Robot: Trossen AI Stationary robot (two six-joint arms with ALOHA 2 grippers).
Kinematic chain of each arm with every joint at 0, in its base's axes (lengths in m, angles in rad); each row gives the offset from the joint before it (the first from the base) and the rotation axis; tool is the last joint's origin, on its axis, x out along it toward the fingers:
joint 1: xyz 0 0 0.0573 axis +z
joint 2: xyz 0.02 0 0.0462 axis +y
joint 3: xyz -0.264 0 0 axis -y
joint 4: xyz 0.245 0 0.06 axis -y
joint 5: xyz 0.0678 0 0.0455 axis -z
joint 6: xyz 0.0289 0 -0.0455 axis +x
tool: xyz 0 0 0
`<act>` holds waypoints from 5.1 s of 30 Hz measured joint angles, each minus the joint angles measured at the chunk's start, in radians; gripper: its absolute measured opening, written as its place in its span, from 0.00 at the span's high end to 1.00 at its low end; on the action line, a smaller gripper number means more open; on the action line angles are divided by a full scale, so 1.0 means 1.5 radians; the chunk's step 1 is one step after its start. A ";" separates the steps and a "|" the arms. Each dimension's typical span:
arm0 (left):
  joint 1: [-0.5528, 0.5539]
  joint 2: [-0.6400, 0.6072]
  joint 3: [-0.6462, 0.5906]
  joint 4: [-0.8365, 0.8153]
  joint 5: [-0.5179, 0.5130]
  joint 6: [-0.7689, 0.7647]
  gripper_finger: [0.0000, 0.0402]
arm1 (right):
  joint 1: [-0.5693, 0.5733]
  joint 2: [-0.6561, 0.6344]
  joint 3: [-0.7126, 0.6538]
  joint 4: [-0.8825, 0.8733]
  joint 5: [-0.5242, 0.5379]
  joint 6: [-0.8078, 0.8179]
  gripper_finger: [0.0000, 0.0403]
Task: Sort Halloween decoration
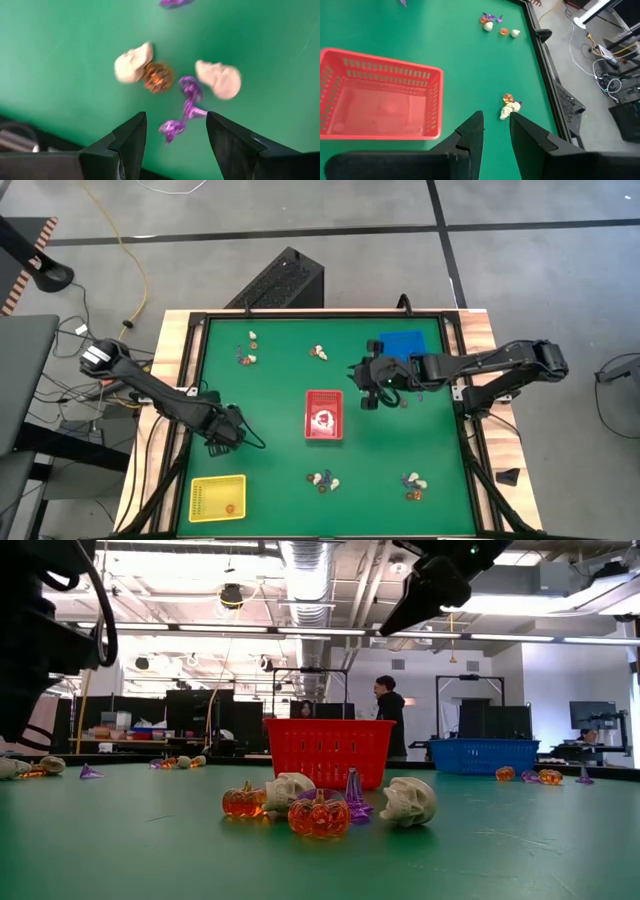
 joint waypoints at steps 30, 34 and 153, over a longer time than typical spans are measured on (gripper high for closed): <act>0.043 0.083 0.000 0.050 0.029 0.032 0.69 | -0.016 0.000 0.000 0.006 -0.001 -0.028 0.69; 0.042 0.083 0.000 0.052 0.037 0.032 0.78 | -0.016 0.000 0.000 0.006 0.000 -0.028 0.69; 0.545 0.678 1.127 0.082 0.002 0.677 0.63 | -0.138 -0.119 0.000 -0.411 0.332 0.426 0.69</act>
